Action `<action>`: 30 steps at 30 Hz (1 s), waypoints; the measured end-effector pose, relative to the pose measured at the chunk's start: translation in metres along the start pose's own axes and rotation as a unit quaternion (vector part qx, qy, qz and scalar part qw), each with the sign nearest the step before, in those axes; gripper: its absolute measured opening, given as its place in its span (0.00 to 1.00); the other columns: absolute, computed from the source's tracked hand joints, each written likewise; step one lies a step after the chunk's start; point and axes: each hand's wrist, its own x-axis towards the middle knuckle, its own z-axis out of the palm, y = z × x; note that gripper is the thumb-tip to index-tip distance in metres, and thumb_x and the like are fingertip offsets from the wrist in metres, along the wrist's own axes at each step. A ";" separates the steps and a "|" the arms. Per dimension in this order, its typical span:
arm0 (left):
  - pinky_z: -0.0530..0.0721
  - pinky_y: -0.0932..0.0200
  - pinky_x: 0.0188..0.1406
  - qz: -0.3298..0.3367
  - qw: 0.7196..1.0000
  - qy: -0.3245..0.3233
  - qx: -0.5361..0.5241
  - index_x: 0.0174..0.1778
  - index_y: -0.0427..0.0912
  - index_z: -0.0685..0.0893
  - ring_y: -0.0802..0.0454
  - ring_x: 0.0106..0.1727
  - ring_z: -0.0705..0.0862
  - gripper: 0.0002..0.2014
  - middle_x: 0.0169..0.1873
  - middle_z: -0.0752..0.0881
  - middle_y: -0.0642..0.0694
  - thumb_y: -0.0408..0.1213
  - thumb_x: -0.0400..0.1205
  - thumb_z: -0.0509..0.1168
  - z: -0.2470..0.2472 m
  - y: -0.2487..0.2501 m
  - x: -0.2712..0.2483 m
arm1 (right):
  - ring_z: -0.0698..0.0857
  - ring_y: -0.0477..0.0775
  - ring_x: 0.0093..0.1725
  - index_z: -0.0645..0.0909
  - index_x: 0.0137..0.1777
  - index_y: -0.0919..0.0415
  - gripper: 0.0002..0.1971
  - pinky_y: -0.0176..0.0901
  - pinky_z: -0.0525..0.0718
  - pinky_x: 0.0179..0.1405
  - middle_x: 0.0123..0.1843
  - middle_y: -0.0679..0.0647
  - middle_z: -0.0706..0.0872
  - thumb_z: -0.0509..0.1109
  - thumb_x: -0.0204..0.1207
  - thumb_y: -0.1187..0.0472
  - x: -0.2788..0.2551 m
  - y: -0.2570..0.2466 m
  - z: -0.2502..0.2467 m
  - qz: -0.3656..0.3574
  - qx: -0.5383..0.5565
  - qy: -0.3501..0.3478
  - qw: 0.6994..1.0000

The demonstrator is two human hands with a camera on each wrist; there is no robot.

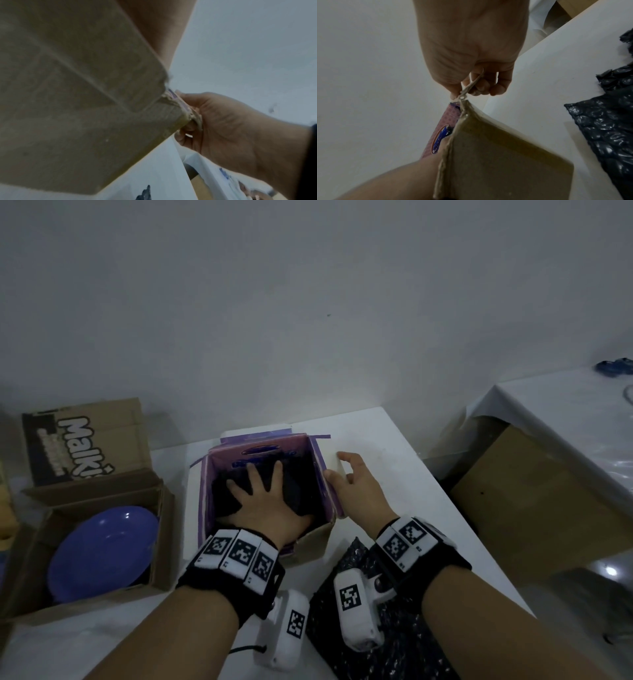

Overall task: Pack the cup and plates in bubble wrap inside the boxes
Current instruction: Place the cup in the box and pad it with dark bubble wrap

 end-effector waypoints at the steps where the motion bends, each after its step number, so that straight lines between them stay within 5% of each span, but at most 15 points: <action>1: 0.58 0.18 0.69 -0.008 0.999 -0.018 -0.029 0.78 0.63 0.30 0.30 0.80 0.34 0.56 0.80 0.29 0.47 0.71 0.67 0.64 0.000 -0.001 0.000 | 0.86 0.58 0.41 0.67 0.71 0.47 0.20 0.44 0.85 0.32 0.48 0.61 0.84 0.64 0.81 0.50 -0.001 0.000 0.000 0.001 0.003 0.000 1.000; 7: 0.53 0.17 0.69 0.007 0.998 -0.007 -0.067 0.78 0.62 0.29 0.32 0.80 0.31 0.58 0.80 0.28 0.48 0.70 0.67 0.67 0.012 -0.002 0.000 | 0.85 0.55 0.35 0.67 0.71 0.49 0.20 0.39 0.80 0.25 0.46 0.65 0.86 0.64 0.81 0.51 -0.002 -0.001 0.001 0.003 0.020 -0.003 1.000; 11: 0.45 0.26 0.77 0.025 0.989 -0.109 -0.098 0.79 0.60 0.31 0.34 0.79 0.26 0.54 0.80 0.26 0.49 0.61 0.72 0.67 -0.012 -0.013 0.002 | 0.85 0.56 0.36 0.67 0.72 0.48 0.20 0.39 0.80 0.27 0.45 0.64 0.86 0.63 0.81 0.51 -0.003 -0.002 0.000 0.004 0.021 -0.003 1.000; 16: 0.58 0.42 0.80 0.092 0.972 -0.203 0.070 0.80 0.57 0.30 0.37 0.83 0.45 0.58 0.81 0.29 0.44 0.39 0.73 0.74 -0.057 -0.029 0.007 | 0.85 0.55 0.34 0.68 0.71 0.49 0.19 0.42 0.82 0.30 0.46 0.65 0.87 0.63 0.81 0.50 -0.003 -0.001 0.000 0.000 0.019 -0.006 1.000; 19: 0.65 0.41 0.78 0.114 0.975 -0.173 0.084 0.79 0.58 0.28 0.37 0.83 0.49 0.61 0.80 0.28 0.42 0.33 0.72 0.75 -0.044 -0.033 0.006 | 0.87 0.59 0.40 0.69 0.71 0.49 0.19 0.49 0.85 0.42 0.47 0.66 0.87 0.63 0.81 0.49 -0.002 -0.001 0.001 0.000 0.016 -0.001 1.000; 24: 0.66 0.40 0.77 0.135 0.983 -0.109 0.066 0.80 0.59 0.30 0.31 0.82 0.48 0.57 0.81 0.30 0.38 0.25 0.74 0.70 -0.030 -0.034 0.004 | 0.88 0.61 0.44 0.69 0.71 0.48 0.20 0.53 0.86 0.48 0.47 0.67 0.87 0.63 0.81 0.48 -0.002 0.000 0.000 -0.004 0.012 -0.004 1.000; 27: 0.63 0.29 0.75 0.162 0.980 -0.096 0.068 0.78 0.65 0.31 0.29 0.82 0.41 0.56 0.80 0.26 0.45 0.27 0.74 0.69 -0.034 -0.025 0.001 | 0.88 0.61 0.43 0.68 0.71 0.48 0.20 0.54 0.87 0.48 0.46 0.67 0.88 0.63 0.81 0.48 -0.002 0.000 0.000 -0.003 0.014 -0.004 1.000; 30: 0.58 0.24 0.75 0.183 0.969 -0.155 0.063 0.77 0.70 0.36 0.27 0.79 0.33 0.50 0.79 0.25 0.50 0.36 0.75 0.68 -0.036 -0.013 0.002 | 0.88 0.61 0.43 0.68 0.70 0.48 0.19 0.53 0.87 0.47 0.47 0.67 0.87 0.63 0.81 0.49 -0.003 -0.001 -0.001 -0.003 0.010 -0.002 1.000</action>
